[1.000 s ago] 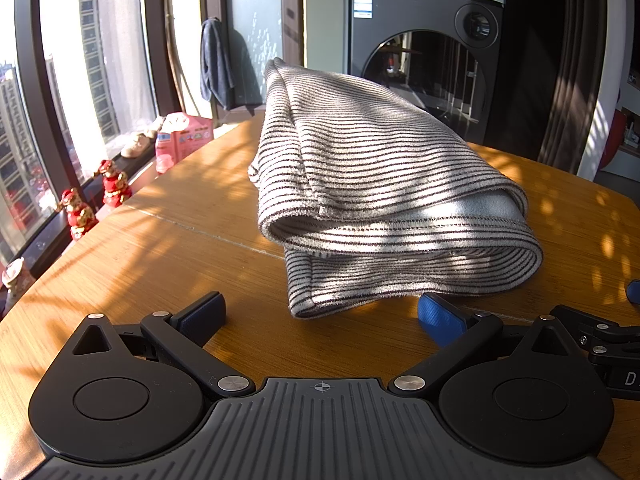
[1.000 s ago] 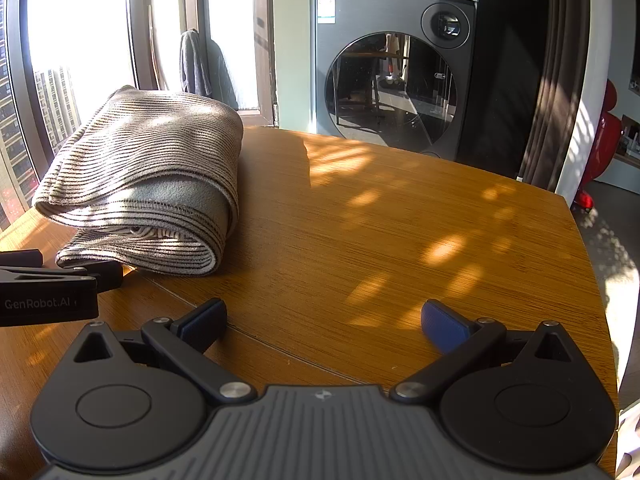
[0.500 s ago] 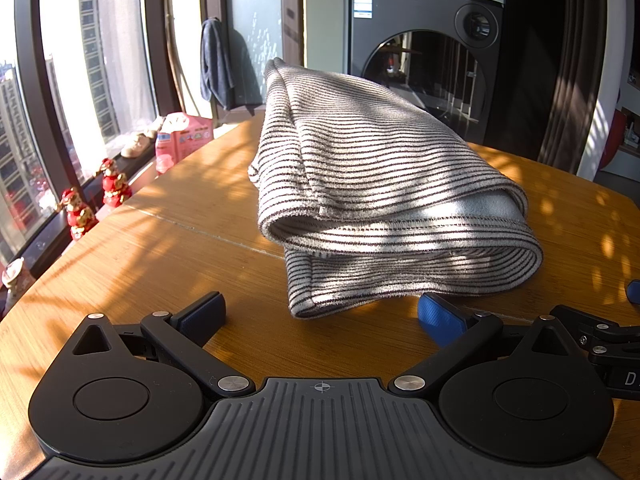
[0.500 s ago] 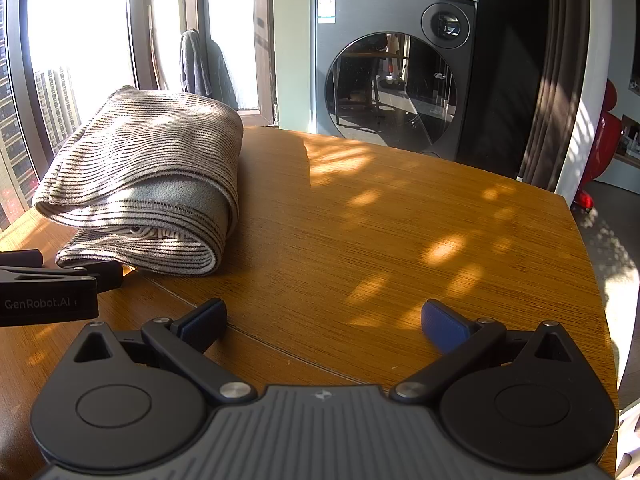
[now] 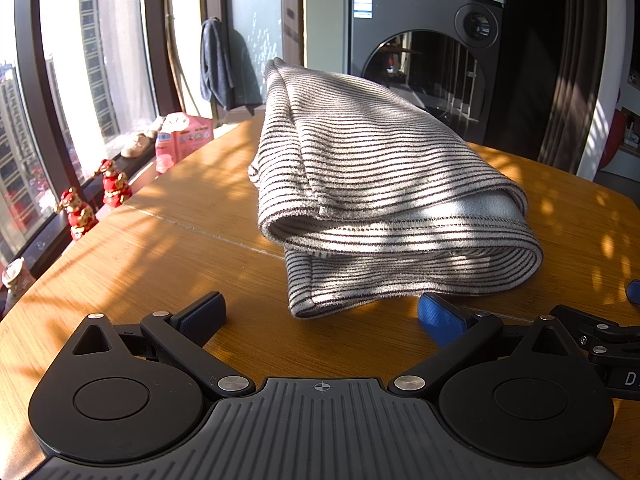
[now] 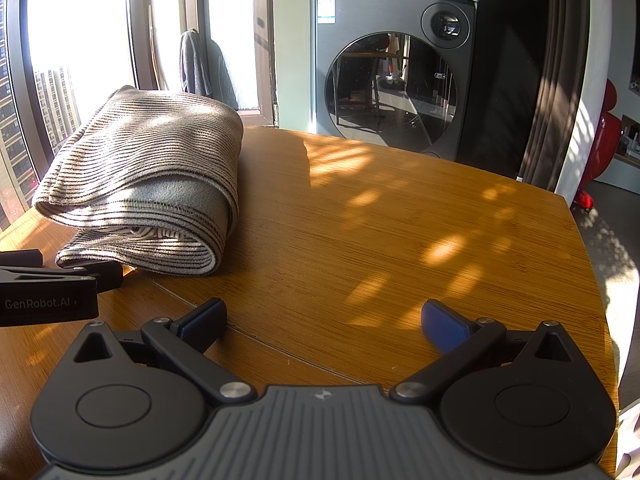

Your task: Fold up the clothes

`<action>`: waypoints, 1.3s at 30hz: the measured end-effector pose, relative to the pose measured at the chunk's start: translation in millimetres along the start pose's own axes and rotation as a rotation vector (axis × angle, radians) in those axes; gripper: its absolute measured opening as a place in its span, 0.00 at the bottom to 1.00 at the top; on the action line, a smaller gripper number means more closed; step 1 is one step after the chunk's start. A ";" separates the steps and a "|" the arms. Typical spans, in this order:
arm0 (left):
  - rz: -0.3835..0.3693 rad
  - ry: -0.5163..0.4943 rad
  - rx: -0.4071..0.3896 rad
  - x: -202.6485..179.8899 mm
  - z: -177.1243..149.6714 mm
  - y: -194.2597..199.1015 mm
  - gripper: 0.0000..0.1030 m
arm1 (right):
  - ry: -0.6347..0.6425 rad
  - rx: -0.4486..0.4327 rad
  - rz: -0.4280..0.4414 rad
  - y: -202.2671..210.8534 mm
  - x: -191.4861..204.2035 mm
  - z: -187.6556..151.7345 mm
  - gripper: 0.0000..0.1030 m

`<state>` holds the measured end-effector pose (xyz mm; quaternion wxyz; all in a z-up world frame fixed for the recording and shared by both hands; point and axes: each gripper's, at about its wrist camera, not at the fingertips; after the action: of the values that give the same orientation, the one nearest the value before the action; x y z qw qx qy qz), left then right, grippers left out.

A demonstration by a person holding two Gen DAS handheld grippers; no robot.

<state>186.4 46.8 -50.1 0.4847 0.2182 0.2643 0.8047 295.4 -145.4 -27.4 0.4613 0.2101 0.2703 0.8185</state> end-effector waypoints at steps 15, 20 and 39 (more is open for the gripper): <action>-0.030 -0.027 -0.005 1.6 1.3 -2.3 1.00 | 0.000 0.000 0.000 0.1 -0.2 -0.2 1.00; -0.079 -0.067 0.016 4.9 2.1 0.4 1.00 | 0.000 0.000 -0.001 -0.1 0.2 -0.2 1.00; 0.017 0.018 0.030 14.4 -13.0 15.3 1.00 | 0.001 -0.001 0.000 -0.4 -0.4 0.3 1.00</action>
<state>162.0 51.0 -48.9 0.4722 0.2206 0.2788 0.8066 296.0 -145.4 -27.5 0.4612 0.2098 0.2701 0.8187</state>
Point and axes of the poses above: each gripper's, at about its wrist camera, not at the fingertips, and y roughly against the way its jaws point, x to its left, z to its top, and after that the axes turned 7 degrees about z, right-handed
